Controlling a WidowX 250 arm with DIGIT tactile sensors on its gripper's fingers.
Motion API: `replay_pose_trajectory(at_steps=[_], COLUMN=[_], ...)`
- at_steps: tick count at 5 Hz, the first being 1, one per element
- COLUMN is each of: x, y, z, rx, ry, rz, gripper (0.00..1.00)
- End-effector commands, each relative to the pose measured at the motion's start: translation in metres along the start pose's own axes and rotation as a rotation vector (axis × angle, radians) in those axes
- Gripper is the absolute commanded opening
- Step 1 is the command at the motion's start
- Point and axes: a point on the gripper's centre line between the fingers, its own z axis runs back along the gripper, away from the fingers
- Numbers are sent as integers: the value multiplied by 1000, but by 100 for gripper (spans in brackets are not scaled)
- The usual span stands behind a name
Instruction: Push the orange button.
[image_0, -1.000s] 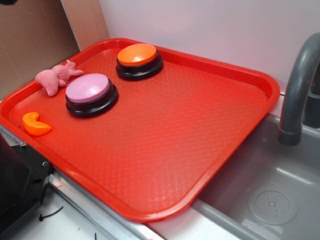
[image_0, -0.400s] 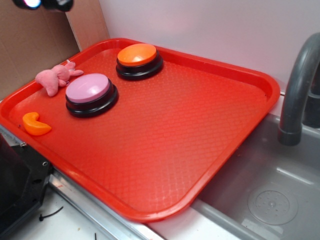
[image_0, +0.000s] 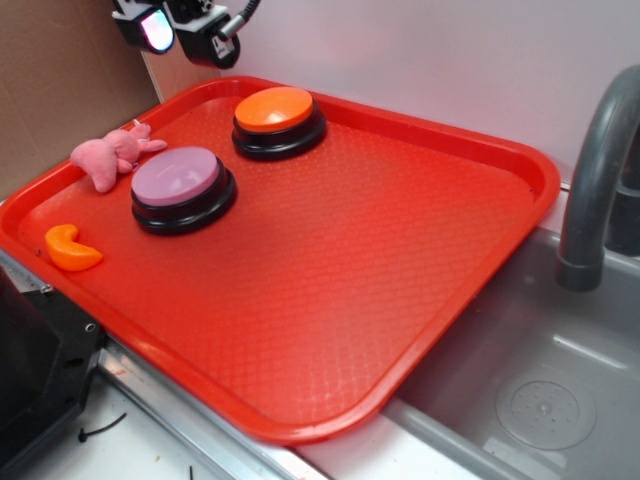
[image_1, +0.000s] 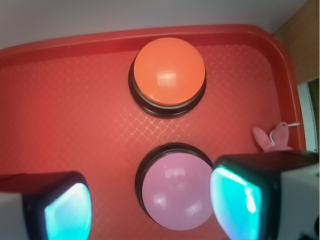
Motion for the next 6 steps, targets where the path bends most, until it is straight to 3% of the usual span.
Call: replay_pose_trajectory(at_steps=[1,2,3,4,6], x=[11,36,53,58,65], y=[0,9,22,31,40], z=[15,-9,-25,-37,-71], rx=[4,131,151,115,86], ry=[-55,-91,-143,-162,-116], rz=[-7,75,108,100,42], gripper=[100,100,100,100,100])
